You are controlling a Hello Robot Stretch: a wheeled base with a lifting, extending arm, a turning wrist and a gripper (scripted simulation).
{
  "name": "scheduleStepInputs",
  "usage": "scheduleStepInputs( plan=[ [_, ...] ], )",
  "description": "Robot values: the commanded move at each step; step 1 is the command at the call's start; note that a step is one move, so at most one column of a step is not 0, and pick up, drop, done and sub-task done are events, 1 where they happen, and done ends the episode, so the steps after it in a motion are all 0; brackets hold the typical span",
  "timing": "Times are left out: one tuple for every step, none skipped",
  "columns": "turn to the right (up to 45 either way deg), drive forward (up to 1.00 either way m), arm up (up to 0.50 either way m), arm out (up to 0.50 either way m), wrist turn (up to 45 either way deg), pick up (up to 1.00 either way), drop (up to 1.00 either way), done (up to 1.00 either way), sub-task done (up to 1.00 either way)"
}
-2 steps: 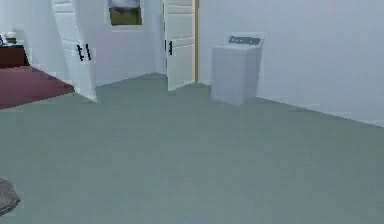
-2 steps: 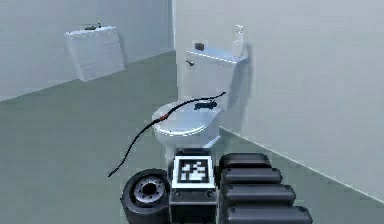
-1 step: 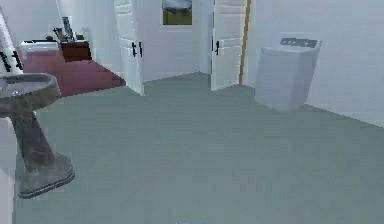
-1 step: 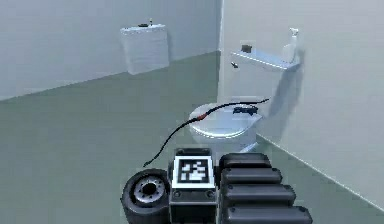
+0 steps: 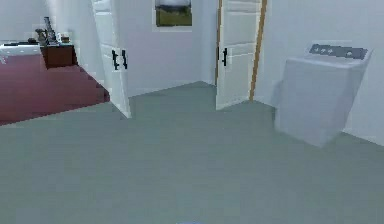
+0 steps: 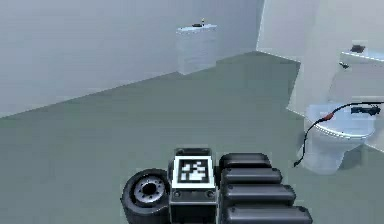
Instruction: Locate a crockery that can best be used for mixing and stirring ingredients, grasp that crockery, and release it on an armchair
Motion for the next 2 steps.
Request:
scheduleStepInputs(
  plan=[
    [0.0, 1.0, 0.0, 0.0, 0.0, 0.0, 0.0, 0.0, 0.0],
    [-3.0, 0.0, 0.0, 0.0, 0.0, 0.0, 0.0, 0.0, 0.0]
  ],
)
